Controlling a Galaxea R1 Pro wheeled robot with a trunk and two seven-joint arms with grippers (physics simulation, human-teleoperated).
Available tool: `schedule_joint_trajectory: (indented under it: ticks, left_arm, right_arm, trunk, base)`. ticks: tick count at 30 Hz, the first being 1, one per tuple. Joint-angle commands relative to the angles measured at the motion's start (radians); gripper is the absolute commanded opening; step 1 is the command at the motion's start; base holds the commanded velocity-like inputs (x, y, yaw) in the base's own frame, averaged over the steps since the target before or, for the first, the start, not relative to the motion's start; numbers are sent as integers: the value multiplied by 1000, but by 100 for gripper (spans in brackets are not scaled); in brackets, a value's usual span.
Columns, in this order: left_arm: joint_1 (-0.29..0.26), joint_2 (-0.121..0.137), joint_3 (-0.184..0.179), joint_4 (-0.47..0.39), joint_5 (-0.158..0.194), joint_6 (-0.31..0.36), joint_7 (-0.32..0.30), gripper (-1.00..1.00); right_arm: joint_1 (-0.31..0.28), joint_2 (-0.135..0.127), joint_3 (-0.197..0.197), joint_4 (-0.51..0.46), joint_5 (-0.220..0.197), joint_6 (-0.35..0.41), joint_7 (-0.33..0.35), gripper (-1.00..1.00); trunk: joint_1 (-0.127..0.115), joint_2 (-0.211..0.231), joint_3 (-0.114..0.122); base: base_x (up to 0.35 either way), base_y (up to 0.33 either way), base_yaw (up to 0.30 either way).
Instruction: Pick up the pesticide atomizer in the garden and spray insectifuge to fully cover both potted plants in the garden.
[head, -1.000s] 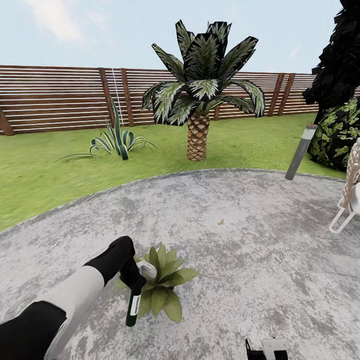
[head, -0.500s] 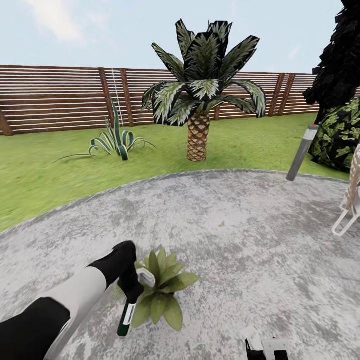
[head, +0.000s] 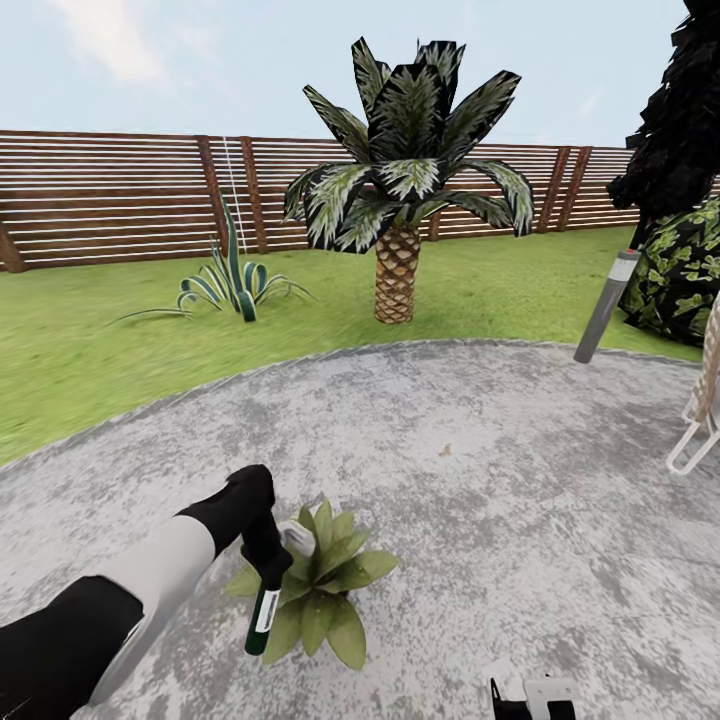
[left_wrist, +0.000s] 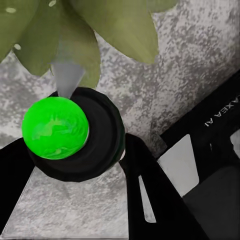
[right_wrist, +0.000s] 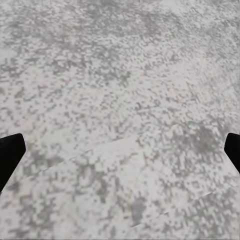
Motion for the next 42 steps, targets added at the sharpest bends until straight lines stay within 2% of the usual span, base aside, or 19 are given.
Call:
schedule_joint_trajectory:
  ticks: [1, 3, 8, 10, 15, 21, 27, 32, 42]
  left_arm:
    - [-1, 0, 0, 0, -24, 8, -13, -100]
    - [4, 1, 0, 3, -88, 8, -30, -100]
    - [10, 2, 0, 4, -182, 5, -107, -100]
    - [10, 1, 0, 4, -199, 4, -117, -100]
    - [0, -2, 2, -8, -210, 5, -128, -100]
    - [2, -27, 1, -3, -213, 4, -128, -100]
    - [12, -28, 0, 3, -247, 2, -128, -100]
    - [10, -29, 1, 4, -249, 2, -128, -100]
    - [3, -34, 1, 2, -251, 3, -128, -100]
  right_arm:
    - [-1, 0, -4, 1, 11, -3, -6, 100]
    - [-1, 0, -4, 1, 11, -3, -6, 100]
    - [-1, 0, -4, 1, 11, -3, -6, 100]
    - [-1, 0, -4, 1, 11, -3, -6, 100]
    - [-1, 0, -4, 1, 11, -3, -7, 100]
    - [-1, 0, -4, 1, 9, -3, -7, 100]
    - [-1, 0, -4, 1, 9, -3, -7, 100]
    - [-1, 0, -4, 1, 9, -3, -7, 100]
    - [-1, 0, -4, 1, 9, -3, -7, 100]
  trunk:
    - [0, 0, -1]
    - [0, 0, -1]
    - [0, 0, -1]
    - [0, 0, -1]
    - [0, 0, -1]
    - [0, 0, -1]
    - [0, 0, -1]
    - [0, 0, -1]
    - [0, 0, -1]
  base:
    - [89, 0, 0]
    - [53, 0, 0]
    - [10, 0, 0]
    - [1, 0, 0]
    - [0, 0, 0]
    - [0, 0, -40]
    - [0, 0, -245]
    - [0, 0, -243]
    - [0, 0, -26]
